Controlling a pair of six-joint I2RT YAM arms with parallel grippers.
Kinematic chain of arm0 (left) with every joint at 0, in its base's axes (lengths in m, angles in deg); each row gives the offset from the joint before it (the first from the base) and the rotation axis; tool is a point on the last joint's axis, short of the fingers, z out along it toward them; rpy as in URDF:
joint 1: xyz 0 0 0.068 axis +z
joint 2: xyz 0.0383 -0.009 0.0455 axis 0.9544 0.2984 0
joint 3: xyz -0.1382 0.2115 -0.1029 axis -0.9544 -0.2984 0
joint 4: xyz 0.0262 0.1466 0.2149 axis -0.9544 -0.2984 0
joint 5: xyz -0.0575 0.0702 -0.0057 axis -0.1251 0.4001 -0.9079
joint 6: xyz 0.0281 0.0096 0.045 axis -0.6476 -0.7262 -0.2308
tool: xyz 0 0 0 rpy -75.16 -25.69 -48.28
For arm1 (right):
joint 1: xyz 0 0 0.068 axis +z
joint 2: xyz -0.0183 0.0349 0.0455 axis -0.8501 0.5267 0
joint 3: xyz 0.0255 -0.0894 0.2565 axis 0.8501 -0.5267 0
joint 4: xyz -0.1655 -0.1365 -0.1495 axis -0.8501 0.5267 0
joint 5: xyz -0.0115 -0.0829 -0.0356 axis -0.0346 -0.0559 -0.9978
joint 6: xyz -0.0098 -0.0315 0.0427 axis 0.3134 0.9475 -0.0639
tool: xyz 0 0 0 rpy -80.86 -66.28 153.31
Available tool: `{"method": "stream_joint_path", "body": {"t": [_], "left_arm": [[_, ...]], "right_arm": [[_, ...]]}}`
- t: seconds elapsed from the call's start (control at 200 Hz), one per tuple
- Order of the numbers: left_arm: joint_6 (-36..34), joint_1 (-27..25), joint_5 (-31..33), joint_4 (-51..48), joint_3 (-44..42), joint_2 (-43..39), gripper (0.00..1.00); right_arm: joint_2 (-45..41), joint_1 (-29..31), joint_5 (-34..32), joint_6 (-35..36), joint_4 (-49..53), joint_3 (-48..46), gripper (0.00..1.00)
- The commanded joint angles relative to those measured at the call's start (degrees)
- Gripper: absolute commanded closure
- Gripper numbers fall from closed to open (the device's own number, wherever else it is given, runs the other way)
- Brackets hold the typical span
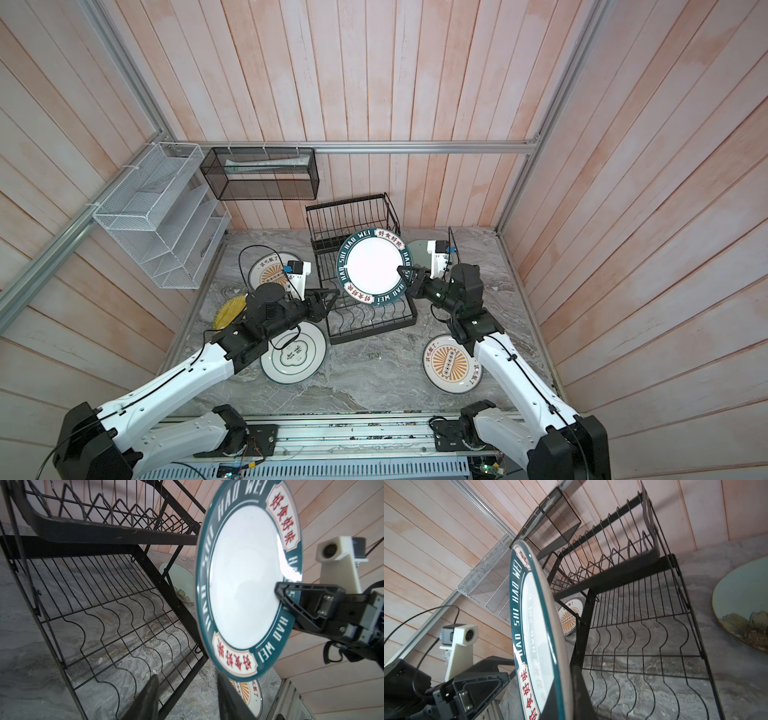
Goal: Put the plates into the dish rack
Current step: 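Lift the green-rimmed plate with the right gripper over the rack while the left gripper releases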
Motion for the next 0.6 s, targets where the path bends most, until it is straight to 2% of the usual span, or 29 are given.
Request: {"method": "stream_joint_path", "body": {"t": [0.0,0.34,0.595], "left_arm": [[-1.91,-0.51,2.28,-2.40,-0.11,-2.54,0.53],[-1.96,-0.69,2.61,-5.68,-2.25,-6.23,0.52],[-1.67,-0.85,2.89,-5.72,-2.26,-7.08,0.52]], "right_arm": [[1.42,-0.19,-4.92,3.41,1.63,6.75,1.00],[6.69,0.33,-17.97,5.83,1.27,19.13,1.00],[12.79,3.90,-31.08,11.78,4.83,28.92,1.00]]}}
